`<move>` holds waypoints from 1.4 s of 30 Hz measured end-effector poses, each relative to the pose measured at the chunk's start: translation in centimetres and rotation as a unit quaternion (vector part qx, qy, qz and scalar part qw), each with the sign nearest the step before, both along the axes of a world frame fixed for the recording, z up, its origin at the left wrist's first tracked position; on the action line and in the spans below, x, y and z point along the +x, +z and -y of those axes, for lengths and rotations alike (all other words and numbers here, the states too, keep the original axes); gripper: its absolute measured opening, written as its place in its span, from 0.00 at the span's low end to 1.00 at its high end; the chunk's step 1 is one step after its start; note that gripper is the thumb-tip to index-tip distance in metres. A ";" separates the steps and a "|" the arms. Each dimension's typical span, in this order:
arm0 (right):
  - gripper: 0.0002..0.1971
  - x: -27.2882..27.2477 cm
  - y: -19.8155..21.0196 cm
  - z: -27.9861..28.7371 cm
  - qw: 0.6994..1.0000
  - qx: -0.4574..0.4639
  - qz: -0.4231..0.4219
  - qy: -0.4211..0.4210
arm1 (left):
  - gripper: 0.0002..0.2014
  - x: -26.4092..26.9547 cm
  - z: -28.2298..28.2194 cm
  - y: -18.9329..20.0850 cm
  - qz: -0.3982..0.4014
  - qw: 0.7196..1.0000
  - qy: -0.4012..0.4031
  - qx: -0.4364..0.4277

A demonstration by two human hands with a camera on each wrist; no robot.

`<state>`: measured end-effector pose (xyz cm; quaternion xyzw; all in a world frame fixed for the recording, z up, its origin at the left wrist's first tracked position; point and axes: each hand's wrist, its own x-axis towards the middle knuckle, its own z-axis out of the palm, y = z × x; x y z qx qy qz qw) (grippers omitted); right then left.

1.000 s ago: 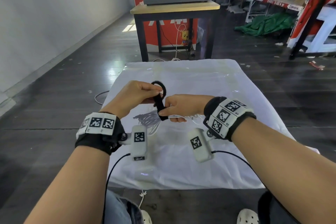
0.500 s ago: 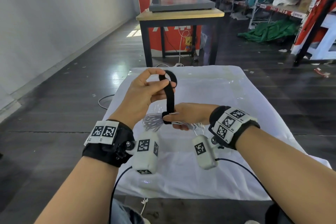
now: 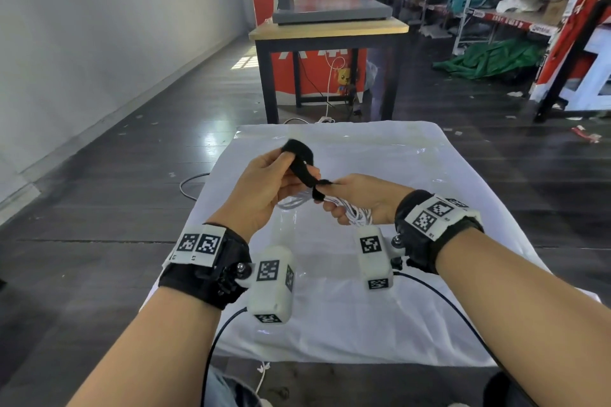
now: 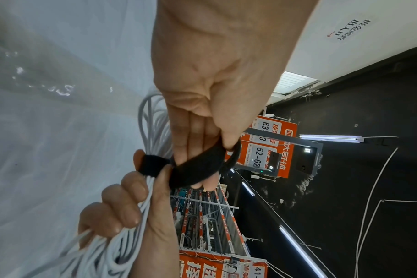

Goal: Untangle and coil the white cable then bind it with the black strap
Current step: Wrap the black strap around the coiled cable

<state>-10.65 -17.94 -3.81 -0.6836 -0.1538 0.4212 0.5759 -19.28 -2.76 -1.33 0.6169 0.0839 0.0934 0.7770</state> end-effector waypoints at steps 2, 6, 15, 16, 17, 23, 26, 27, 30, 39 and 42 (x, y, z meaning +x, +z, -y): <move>0.14 0.1 -0.1 0.0 0.998 0.024 -0.055 -0.021 | 0.13 -0.1 -0.1 -0.1 -0.018 1.000 -0.015 0.004; 0.12 0.2 -0.4 0.1 0.981 0.058 -0.179 -0.042 | 0.16 0.0 -0.1 -0.4 -0.056 0.998 -0.019 -0.009; 0.06 0.4 0.1 0.0 0.928 0.190 -0.304 -0.097 | 0.17 0.0 0.2 -0.8 -0.048 0.999 -0.018 0.007; 0.04 0.4 0.2 0.0 0.926 0.195 -0.305 -0.107 | 0.16 0.0 0.3 -0.8 -0.054 0.998 -0.024 0.010; 0.02 0.5 0.2 0.0 0.925 0.201 -0.301 -0.118 | 0.15 0.0 0.4 -0.8 -0.060 0.998 -0.028 0.012; 0.18 1.5 -1.1 0.1 0.957 0.137 -0.196 -0.166 | 0.14 0.0 0.4 -1.2 -0.071 0.997 -0.032 -0.028; 0.17 1.5 -1.1 -0.1 0.946 0.166 -0.207 -0.187 | 0.15 0.2 0.5 -1.4 -0.057 0.997 0.004 -0.060; 0.16 1.6 -1.1 -0.2 0.941 0.173 -0.212 -0.200 | 0.16 0.3 0.5 -1.5 -0.049 0.996 0.020 -0.079; 0.15 1.6 -0.6 -0.2 0.935 0.180 -0.196 -0.233 | 0.15 0.4 0.1 -1.5 -0.036 0.988 0.041 -0.143; 0.13 1.5 -0.2 1.2 0.931 0.179 -0.161 -0.273 | 0.17 0.2 -2.4 -1.8 -0.184 0.958 -0.007 0.218; 0.12 0.9 -0.4 1.1 0.952 0.149 -0.124 -0.235 | 0.14 0.5 -2.5 -2.2 -0.183 0.920 0.000 0.347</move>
